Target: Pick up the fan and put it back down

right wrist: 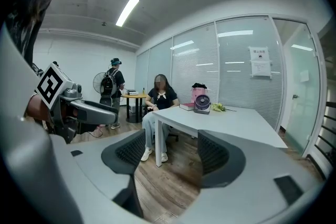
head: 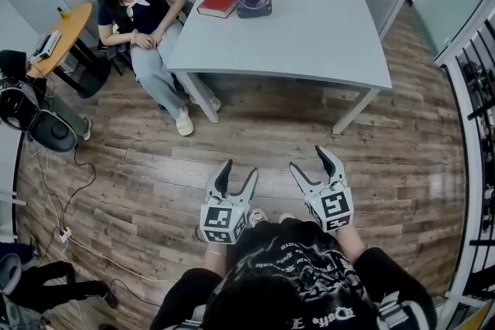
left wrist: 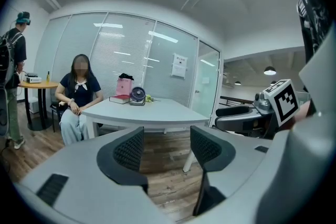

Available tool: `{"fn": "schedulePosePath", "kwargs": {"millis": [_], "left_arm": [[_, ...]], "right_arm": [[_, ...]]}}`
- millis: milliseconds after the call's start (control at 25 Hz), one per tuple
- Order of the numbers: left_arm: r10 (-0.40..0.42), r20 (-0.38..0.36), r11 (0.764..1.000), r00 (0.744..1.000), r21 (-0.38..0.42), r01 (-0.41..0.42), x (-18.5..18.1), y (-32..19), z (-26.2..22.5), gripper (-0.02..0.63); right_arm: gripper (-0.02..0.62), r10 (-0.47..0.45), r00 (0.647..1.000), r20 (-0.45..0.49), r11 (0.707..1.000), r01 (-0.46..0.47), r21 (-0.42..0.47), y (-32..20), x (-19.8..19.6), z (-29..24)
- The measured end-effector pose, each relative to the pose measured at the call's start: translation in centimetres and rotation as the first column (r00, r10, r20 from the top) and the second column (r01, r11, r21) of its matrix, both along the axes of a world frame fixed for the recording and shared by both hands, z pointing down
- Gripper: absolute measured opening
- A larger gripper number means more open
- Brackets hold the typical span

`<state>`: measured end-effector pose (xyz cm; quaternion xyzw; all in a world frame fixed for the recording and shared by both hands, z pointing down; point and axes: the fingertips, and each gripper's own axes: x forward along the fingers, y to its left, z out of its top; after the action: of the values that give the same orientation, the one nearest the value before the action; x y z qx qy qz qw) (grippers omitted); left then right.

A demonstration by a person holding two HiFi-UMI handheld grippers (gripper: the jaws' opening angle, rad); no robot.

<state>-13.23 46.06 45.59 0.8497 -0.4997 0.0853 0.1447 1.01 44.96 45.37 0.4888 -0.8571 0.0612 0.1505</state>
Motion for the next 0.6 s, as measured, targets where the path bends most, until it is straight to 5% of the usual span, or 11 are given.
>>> {"fn": "schedulePosePath", "kwargs": {"millis": [600], "left_arm": [[0.029,0.034,0.999,0.999,-0.042,-0.028,-1.2,-2.8,2.0,0.276]], "right_arm": [[0.307,0.033,0.999,0.028,0.998,-0.031,-0.051,-2.4,-1.0,2.6]]}}
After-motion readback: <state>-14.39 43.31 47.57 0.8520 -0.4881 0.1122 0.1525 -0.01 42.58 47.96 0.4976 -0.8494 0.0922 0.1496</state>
